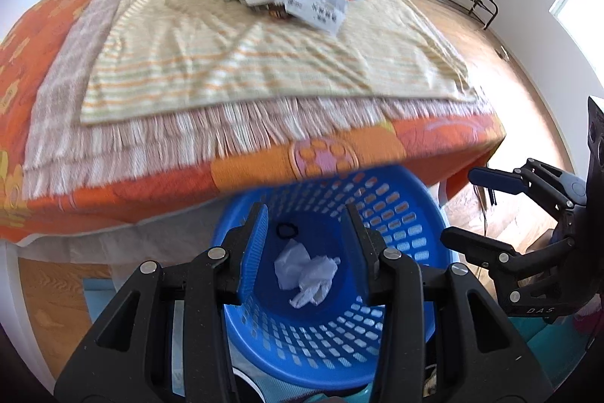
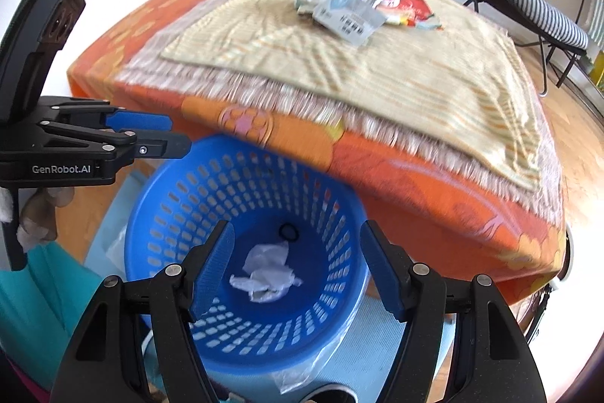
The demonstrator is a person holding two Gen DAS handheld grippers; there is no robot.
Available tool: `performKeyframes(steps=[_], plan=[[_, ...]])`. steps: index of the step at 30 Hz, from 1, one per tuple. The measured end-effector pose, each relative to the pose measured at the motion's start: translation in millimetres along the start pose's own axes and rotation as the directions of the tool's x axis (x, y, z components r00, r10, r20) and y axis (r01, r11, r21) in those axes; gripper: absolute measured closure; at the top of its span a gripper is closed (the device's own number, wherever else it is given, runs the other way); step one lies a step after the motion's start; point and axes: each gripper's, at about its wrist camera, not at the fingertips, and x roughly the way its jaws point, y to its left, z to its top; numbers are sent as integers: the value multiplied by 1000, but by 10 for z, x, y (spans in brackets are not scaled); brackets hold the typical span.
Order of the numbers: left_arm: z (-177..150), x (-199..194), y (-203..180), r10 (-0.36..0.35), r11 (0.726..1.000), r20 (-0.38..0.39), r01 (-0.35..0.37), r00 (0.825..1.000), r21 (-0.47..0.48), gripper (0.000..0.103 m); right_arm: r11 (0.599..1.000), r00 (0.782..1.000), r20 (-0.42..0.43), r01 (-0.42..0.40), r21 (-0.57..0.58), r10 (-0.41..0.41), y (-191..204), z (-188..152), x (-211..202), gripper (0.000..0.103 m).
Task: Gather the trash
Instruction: 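Open both tools to drop the hair tie and bag into the basket, then grasp the white tissue with the left tool while the right tool grasps the wet-wipe packet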
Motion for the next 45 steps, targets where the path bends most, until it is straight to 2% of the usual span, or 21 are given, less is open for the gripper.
performKeyframes(steps=[4, 6, 7, 15, 20, 35, 41, 45], plan=[[207, -43, 32, 8, 1000, 34, -8, 999, -4, 61, 1000, 998, 56, -5, 18, 4, -80, 136, -31, 34], [312, -52, 40, 10, 1000, 50, -10, 999, -8, 48, 1000, 997, 78, -1, 26, -1, -119, 211, -37, 34], [379, -60, 52, 11, 1000, 63, -11, 998, -11, 46, 1000, 996, 86, -1, 30, -2, -137, 247, -36, 34], [896, -42, 222, 17, 998, 116, -10, 993, -62, 46, 998, 990, 144, -9, 66, 0, -324, 583, 10, 34], [1251, 6, 333, 31, 997, 150, -19, 988, -81, 46, 988, 984, 175, -56, 143, 31, -551, 844, 73, 34], [1866, 388, 397, -2, 991, 146, 22, 989, -136, 46, 961, 972, 212, -146, 233, 97, -908, 1368, 549, 34], [2078, 567, 452, -6, 984, 135, 30, 991, -174, 46, 964, 962, 252, -157, 215, 100, -936, 1587, 623, 34], [2160, 687, 549, -23, 976, 121, 49, 992, -214, 46, 980, 963, 253, -135, 148, 95, -885, 1700, 690, 34]])
